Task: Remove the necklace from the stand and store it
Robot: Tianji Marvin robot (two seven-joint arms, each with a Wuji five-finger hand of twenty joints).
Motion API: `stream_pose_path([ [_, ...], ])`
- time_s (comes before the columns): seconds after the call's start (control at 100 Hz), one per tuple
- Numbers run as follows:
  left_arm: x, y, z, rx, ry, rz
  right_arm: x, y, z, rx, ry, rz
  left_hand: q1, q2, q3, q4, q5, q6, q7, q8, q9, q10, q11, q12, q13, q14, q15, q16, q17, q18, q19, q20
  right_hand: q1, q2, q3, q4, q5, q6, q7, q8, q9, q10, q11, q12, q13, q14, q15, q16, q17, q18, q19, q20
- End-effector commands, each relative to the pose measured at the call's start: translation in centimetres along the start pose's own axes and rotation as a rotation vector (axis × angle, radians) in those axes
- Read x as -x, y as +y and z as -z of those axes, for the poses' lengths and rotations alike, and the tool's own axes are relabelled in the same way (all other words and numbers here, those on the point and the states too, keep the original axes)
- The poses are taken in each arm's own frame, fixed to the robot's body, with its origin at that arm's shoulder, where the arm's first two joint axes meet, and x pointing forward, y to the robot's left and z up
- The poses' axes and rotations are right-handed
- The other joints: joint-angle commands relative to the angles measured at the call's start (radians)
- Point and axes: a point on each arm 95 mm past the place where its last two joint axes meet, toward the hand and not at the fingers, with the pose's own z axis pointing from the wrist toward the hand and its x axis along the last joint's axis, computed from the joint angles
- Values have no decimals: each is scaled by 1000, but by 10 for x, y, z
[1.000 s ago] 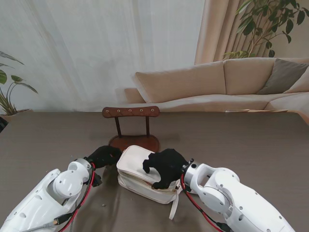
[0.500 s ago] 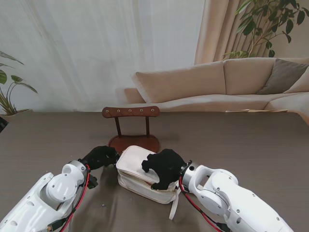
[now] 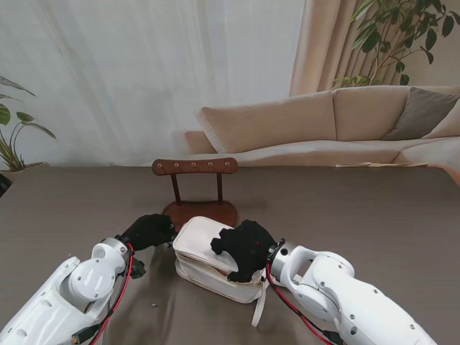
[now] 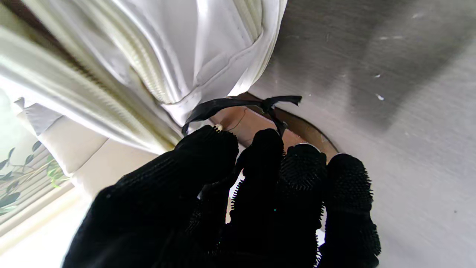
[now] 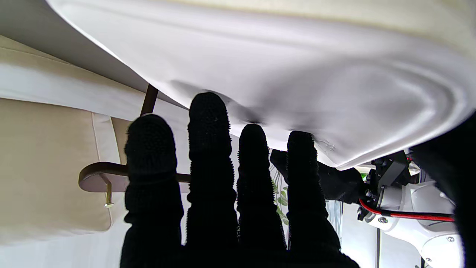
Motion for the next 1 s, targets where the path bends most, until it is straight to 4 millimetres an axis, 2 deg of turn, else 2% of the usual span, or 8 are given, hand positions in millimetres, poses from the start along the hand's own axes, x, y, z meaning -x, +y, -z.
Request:
stream_pose_path([
  [0.0,-5,1,4,10,23,3,-2,-15,2,-49,-3,0,5,-40,42,-38,28,2,63,11,36,-14,15,18,35,-22,48,23,15,-2,36,2,49,-58,68,9,2,5,-72,-90,0,-3,13,-13,37,-13,-11,-11,-223,-24,-5,25],
  [0.27,-10,-2,22,32,52,-21,-4,-21,-1,-25,-34,39,-3,-52,65,-45,38,-19,64,-4,53,-20,10,30,42,-39,82,30,26,-10,41,-6,103,-51,110,24,36,-6,-46,-85,58,-8,21,-14,95,-32,0,-10,-180,-28,12,18],
  [0.54,-16,-2,39,37,63,-40,-1,-22,-2,-30,-34,43,4,-46,52,-42,37,-19,61,-9,49,-19,5,35,31,-37,86,32,13,-15,42,-8,185,1,173,40,146,-41,5,-68,138,-24,26,-16,168,-60,16,-6,-136,-40,33,6],
  [0.65,-17,-4,44,22,70,-54,-1,-21,-1,-25,-22,42,4,-47,51,-41,36,-23,62,-8,49,-25,5,38,29,-42,87,33,13,-18,42,-8,194,24,186,40,191,-62,15,-62,174,-34,19,-18,189,-70,10,-8,-126,-46,37,-1],
  [0.68,-17,-4,45,14,70,-59,0,-21,-1,-24,-19,40,5,-46,51,-41,35,-24,63,-7,48,-25,4,39,28,-43,88,33,13,-18,43,-8,197,25,186,23,197,-64,11,-72,181,-34,14,-18,193,-74,7,-7,-126,-47,39,-5],
  [0.72,-17,-5,46,-1,68,-65,0,-21,0,-25,-13,36,4,-46,52,-41,32,-22,66,-3,48,-25,3,40,27,-50,91,35,15,-23,44,-9,190,23,184,17,203,-70,12,-77,183,-35,12,-18,192,-72,3,-7,-127,-48,39,-8],
  [0.82,-15,-8,49,-35,58,-65,-1,-21,2,-31,5,11,8,-47,56,-41,29,-18,69,-1,48,-24,3,46,26,-51,102,40,15,-24,46,-9,103,3,126,21,184,-69,-14,-75,160,-24,-5,-17,169,-56,-5,-2,-151,-40,34,-12],
  [0.99,-15,-12,54,-66,59,-71,-6,-19,3,-22,26,-6,8,-50,60,-42,30,-17,71,-3,46,-20,3,54,26,-55,116,47,16,-24,51,-8,13,13,44,11,76,-31,-97,-106,75,-8,-50,-35,93,-28,-40,-7,-200,-28,15,-8],
])
